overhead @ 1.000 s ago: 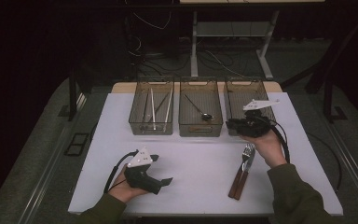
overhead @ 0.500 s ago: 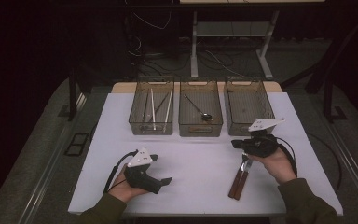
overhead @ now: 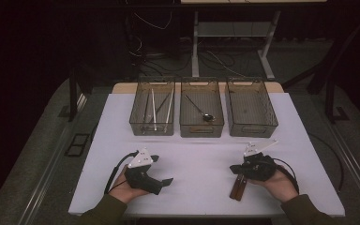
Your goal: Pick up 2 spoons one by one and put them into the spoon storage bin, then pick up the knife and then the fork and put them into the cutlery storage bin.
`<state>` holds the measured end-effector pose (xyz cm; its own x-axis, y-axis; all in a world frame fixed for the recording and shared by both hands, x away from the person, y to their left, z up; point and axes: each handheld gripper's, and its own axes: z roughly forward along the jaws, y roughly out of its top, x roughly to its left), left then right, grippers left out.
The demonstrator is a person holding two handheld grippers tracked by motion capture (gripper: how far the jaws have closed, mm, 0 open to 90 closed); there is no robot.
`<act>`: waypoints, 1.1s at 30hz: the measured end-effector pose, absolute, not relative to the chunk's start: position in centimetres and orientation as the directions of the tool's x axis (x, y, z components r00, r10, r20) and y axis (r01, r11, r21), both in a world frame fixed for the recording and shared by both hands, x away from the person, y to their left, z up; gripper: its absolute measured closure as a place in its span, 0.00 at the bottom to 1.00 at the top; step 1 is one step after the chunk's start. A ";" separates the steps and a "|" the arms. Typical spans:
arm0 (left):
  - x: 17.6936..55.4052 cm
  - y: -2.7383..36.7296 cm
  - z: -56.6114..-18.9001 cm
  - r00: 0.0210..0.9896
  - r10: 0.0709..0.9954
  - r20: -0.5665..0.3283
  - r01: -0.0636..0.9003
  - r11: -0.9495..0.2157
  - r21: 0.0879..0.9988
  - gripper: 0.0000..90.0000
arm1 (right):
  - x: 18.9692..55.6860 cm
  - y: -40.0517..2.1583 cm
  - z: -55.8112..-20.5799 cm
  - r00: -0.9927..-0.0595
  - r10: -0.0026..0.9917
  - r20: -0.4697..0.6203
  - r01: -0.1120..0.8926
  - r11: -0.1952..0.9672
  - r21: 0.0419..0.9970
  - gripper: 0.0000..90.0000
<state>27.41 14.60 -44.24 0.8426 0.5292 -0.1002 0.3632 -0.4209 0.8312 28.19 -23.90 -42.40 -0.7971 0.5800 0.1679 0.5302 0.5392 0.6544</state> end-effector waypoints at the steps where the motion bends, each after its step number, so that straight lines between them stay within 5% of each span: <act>1: 27.4 14.6 -44.2 0.842 0.530 -0.100 0.364 -0.421 0.831 0.02 | 28.0 -23.8 -42.5 -0.799 0.577 0.168 0.530 0.544 0.651 1.00; 33: 27.4 14.6 -44.2 0.839 0.535 -0.097 0.364 -0.419 0.832 0.02 | 24.5 -22.5 -44.0 -0.843 0.512 0.166 0.504 0.643 0.576 1.00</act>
